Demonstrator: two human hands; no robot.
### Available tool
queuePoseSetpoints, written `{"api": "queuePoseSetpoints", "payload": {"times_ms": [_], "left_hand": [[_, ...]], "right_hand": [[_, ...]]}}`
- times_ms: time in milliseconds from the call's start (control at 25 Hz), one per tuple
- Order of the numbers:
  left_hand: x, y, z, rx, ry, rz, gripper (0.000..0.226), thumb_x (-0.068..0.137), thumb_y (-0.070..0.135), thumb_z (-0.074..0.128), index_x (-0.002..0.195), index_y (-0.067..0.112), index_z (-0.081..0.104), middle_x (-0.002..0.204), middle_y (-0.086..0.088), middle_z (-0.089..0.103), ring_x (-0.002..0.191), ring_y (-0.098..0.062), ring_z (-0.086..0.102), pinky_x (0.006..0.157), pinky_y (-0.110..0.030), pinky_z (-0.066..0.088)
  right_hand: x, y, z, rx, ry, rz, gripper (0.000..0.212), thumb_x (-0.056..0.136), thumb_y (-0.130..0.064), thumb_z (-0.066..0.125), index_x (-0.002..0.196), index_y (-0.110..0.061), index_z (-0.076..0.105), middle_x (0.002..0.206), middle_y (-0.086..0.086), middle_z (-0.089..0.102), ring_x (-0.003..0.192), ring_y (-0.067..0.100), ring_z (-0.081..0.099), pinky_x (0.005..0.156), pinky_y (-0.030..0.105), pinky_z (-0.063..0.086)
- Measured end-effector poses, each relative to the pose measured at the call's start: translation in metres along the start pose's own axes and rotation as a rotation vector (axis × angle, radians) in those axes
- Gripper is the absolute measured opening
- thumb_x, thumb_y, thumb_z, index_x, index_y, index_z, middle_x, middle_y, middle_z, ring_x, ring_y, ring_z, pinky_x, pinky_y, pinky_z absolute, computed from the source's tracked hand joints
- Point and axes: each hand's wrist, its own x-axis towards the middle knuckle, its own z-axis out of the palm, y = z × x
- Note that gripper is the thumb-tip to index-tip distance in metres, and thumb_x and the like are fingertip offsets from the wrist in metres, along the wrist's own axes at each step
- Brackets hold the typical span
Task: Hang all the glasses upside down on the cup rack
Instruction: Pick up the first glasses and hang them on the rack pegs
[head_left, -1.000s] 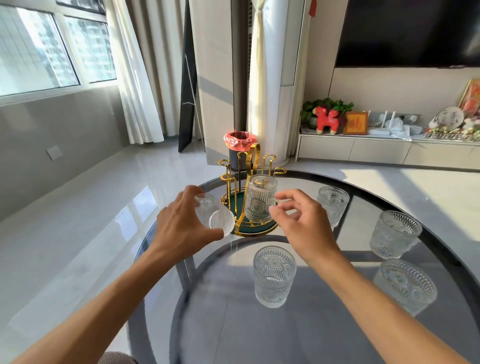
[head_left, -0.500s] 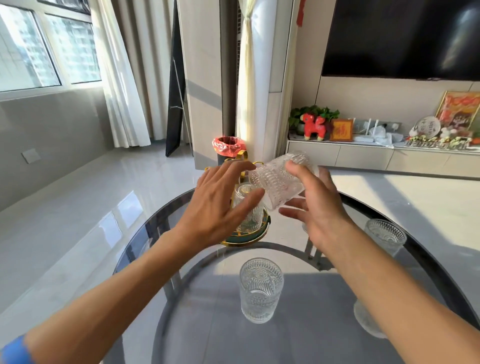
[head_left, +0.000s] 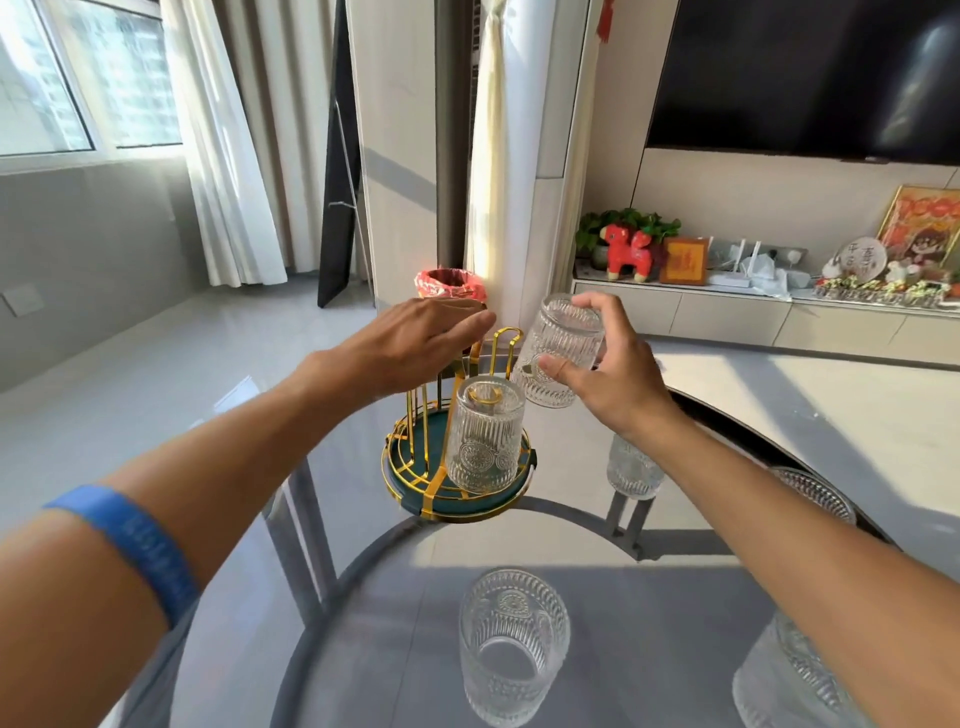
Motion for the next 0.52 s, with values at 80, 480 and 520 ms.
{"api": "queuePoseSetpoints", "payload": {"times_ms": [80, 480, 520], "left_hand": [[-0.002, -0.007, 0.004, -0.017, 0.051, 0.048, 0.063, 0.100, 0.056, 0.025, 0.112, 0.005, 0.061, 0.114, -0.015, 0.066, 0.097, -0.016, 0.058, 0.077, -0.014, 0.040], [-0.010, -0.001, 0.007, -0.037, 0.047, 0.038, 0.057, 0.101, 0.050, 0.026, 0.140, 0.015, 0.048, 0.151, -0.005, 0.042, 0.137, -0.011, 0.037, 0.109, -0.023, 0.023], [-0.010, 0.003, 0.004, -0.022, 0.001, 0.005, 0.057, 0.101, 0.051, 0.025, 0.142, 0.016, 0.045, 0.153, -0.005, 0.039, 0.141, -0.015, 0.032, 0.113, -0.030, 0.021]], "right_hand": [[0.000, 0.007, 0.011, -0.038, -0.049, 0.009, 0.060, 0.073, -0.036, 0.080, 0.122, -0.032, 0.045, 0.100, 0.000, 0.060, 0.073, 0.018, 0.048, 0.062, 0.028, 0.036], [-0.013, 0.026, 0.030, -0.132, -0.241, 0.085, 0.055, 0.077, -0.034, 0.076, 0.117, -0.038, 0.038, 0.121, 0.006, 0.063, 0.092, 0.028, 0.057, 0.068, 0.035, 0.040], [-0.014, 0.025, 0.030, -0.131, -0.257, 0.092, 0.055, 0.079, -0.034, 0.075, 0.119, -0.038, 0.037, 0.124, 0.006, 0.062, 0.096, 0.029, 0.057, 0.070, 0.035, 0.040]]}}
